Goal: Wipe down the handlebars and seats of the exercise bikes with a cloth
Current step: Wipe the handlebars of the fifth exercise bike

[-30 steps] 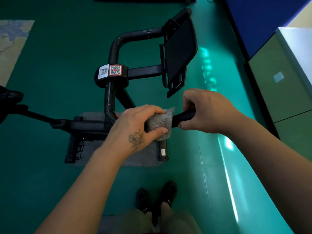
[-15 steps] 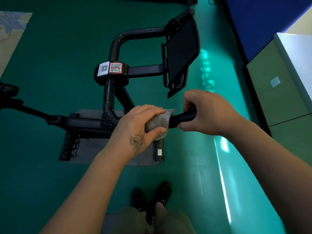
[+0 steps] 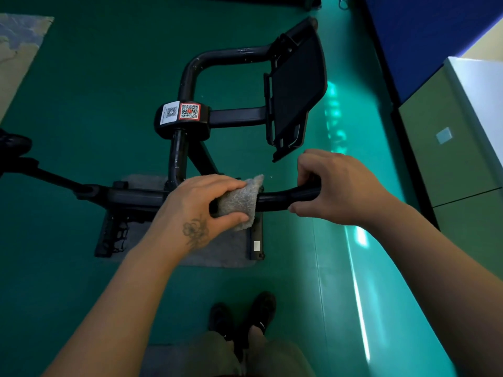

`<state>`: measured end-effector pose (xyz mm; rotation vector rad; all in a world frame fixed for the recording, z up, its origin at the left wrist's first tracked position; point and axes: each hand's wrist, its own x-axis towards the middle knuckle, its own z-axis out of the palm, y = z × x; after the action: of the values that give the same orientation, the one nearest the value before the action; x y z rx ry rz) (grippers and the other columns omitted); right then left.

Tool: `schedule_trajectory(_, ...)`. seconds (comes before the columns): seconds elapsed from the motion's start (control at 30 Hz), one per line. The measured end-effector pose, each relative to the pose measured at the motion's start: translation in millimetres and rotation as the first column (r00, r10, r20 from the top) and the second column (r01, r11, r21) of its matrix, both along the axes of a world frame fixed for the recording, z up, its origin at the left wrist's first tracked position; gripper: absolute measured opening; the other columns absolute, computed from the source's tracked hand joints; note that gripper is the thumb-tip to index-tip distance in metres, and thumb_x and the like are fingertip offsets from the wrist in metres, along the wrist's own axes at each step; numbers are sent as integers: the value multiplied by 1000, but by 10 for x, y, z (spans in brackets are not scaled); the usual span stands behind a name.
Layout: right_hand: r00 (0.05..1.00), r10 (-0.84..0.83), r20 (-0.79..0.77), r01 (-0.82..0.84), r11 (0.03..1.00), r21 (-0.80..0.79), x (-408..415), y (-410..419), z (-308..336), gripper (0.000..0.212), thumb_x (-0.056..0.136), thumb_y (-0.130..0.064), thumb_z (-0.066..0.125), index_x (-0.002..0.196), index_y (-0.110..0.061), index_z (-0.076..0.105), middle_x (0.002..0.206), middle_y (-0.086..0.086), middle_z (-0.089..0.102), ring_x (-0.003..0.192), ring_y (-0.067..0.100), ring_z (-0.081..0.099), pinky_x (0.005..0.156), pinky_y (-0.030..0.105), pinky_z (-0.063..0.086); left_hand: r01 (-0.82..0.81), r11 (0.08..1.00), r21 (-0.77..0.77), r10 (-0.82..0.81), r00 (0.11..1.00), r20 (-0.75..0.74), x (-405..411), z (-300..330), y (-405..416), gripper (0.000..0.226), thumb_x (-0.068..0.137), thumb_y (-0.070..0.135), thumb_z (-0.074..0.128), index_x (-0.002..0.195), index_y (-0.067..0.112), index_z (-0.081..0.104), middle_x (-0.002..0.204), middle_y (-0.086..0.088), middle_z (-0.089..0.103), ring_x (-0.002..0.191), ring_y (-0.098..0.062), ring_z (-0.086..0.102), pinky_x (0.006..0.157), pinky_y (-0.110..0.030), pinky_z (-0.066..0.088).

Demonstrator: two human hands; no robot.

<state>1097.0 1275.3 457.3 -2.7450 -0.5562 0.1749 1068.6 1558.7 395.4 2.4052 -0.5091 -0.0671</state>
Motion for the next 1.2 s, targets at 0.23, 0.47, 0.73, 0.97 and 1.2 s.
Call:
schedule_trajectory(0.23,998,56,7,-57,996,63,16,-33,-42,32,66,-41,87,82,-35,60,83,-13,52,70,8,48,60,30,38,53,998,-38,-53,998,15,36,17,-414,57,85,56,78,136,33,67,126,24,65,113,-3,58,104,-33,42)
schedule_trajectory(0.47,997,75,2,-75,994,84,22,-51,-39,28,68,-42,89,83,-38,65,84,-13,52,71,8,52,62,32,42,-25,1000,7,25,1000,-2,-24,6,40,63,78,60,80,137,40,67,130,30,63,122,7,49,112,-31,37)
schedule_trajectory(0.73,995,99,11,-100,994,54,39,-76,-44,28,68,-45,86,82,-39,64,84,-14,52,72,7,49,61,15,34,-38,999,-8,39,998,47,-60,17,-195,52,83,48,85,131,34,70,125,23,68,116,0,59,106,-23,41)
schedule_trajectory(0.97,997,77,-9,-77,995,57,16,-65,-33,31,68,-45,87,81,-42,60,84,-13,51,72,6,49,61,15,33,46,999,7,-46,999,-2,-18,26,-174,61,82,67,73,136,38,66,127,25,65,117,2,56,105,-17,36)
schedule_trajectory(1.2,997,73,-32,-74,996,-42,-17,-20,39,31,72,-52,82,91,-38,62,91,-13,52,73,6,50,65,33,43,29,995,98,-30,1000,3,11,28,509,69,74,64,76,137,36,68,135,22,67,131,6,48,124,-24,23)
